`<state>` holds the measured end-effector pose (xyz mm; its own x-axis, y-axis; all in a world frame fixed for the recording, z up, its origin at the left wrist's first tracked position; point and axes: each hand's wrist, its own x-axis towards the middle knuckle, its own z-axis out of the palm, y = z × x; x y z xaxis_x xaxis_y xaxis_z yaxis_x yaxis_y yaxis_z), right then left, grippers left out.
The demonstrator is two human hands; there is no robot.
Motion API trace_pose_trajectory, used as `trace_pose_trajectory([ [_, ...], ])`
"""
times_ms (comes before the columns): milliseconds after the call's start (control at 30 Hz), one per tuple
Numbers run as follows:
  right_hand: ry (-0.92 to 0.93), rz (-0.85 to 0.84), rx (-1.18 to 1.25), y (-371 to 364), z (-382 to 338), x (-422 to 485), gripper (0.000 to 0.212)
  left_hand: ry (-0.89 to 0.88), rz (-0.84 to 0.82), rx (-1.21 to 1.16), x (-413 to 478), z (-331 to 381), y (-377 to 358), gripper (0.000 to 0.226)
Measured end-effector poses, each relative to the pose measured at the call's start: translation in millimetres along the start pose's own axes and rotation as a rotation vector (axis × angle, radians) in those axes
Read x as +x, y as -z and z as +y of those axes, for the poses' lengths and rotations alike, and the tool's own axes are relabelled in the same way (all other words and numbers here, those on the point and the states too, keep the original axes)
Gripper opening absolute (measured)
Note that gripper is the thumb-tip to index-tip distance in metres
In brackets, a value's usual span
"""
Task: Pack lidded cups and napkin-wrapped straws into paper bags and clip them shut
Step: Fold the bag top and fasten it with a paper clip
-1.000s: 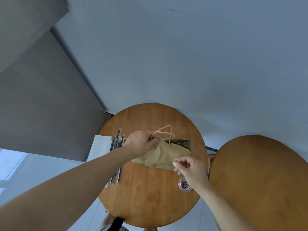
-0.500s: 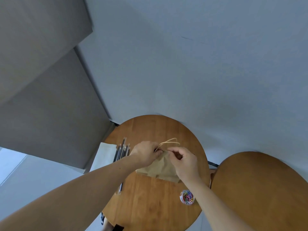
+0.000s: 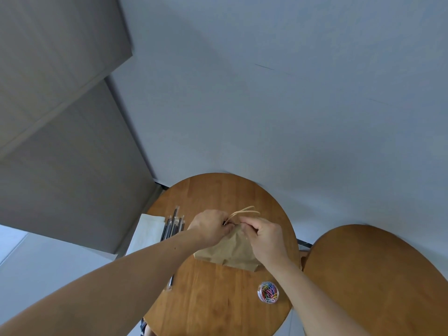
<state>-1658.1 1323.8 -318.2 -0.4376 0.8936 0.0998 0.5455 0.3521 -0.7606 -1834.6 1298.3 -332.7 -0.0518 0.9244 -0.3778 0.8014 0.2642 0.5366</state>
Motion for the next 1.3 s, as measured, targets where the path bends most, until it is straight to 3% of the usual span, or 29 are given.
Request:
trace_pose_trajectory([
  [200, -0.153, -0.007, -0.024, -0.5, 4.8, 7.7, 0.022, -0.022, 0.026, -0.008, 0.5, -1.3, -2.1, 0.017],
  [367, -0.143, 0.014, 0.021, -7.1, 8.4, 11.1, 0.013, -0.027, 0.071, -0.066, -1.8, -5.4, -5.4, 0.004],
  [667, -0.106, -0.082, -0.028, -13.1, 11.1, 19.5, 0.010, -0.053, 0.047, -0.081, 0.6, -9.4, -4.5, 0.018],
  [1300, -0.031, -0.205, -0.230, -16.7, 17.6, 20.8, 0.011, -0.027, 0.064, -0.080, -6.7, -8.8, -9.4, 0.021],
])
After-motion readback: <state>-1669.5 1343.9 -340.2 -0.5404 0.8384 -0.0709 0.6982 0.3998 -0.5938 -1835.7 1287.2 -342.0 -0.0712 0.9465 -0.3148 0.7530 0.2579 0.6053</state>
